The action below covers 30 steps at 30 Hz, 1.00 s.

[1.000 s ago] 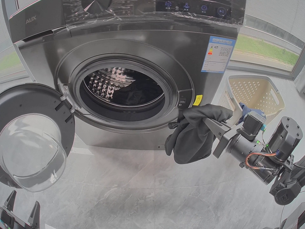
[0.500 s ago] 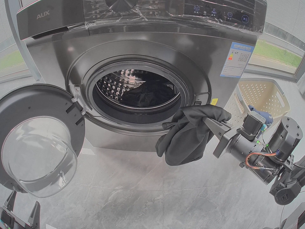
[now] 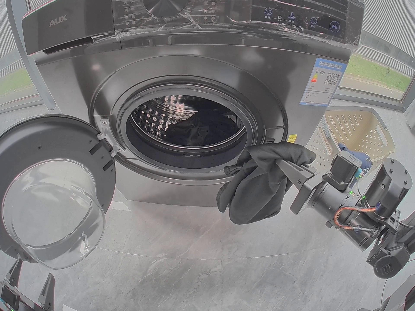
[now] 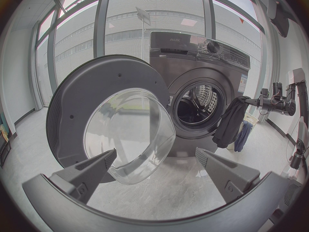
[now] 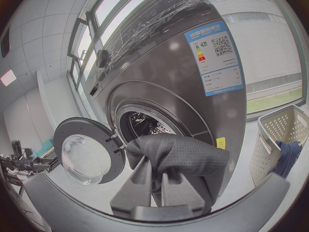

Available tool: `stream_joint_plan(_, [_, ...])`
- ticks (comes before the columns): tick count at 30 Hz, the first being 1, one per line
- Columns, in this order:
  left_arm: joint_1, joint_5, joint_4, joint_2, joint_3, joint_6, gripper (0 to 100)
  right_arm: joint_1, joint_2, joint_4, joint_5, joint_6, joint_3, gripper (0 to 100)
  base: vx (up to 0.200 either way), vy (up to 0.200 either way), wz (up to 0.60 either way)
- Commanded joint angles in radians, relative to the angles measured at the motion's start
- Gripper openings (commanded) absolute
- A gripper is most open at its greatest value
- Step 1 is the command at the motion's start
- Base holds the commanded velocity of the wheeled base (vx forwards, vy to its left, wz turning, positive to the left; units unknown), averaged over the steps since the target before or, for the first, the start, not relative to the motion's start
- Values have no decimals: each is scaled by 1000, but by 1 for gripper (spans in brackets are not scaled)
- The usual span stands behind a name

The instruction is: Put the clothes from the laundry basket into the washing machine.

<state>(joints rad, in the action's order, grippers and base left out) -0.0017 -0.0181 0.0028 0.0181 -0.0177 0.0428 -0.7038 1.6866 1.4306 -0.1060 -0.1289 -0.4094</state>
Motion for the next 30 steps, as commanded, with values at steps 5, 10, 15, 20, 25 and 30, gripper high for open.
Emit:
stream_joint_plan(5, [0,0,0,-10,15,0,100,0,2,1,0,0,0,0,0,0,0])
stream_joint_plan(10, [0,1,0,-10,15,0,100,0,2,1,0,0,1,0,0,0,0])
stream_joint_plan(15, [0,0,0,-10,15,0,100,0,2,1,0,0,1,0,0,0,0])
stream_joint_plan(20, [0,0,0,-10,15,0,100,0,2,1,0,0,1,0,0,0,0])
stream_joint_plan(25, [0,1,0,-10,15,0,100,0,2,1,0,0,1,0,0,0,0])
stream_joint_plan(30, [0,1,0,-10,15,0,100,0,2,1,0,0,1,0,-40,0,0])
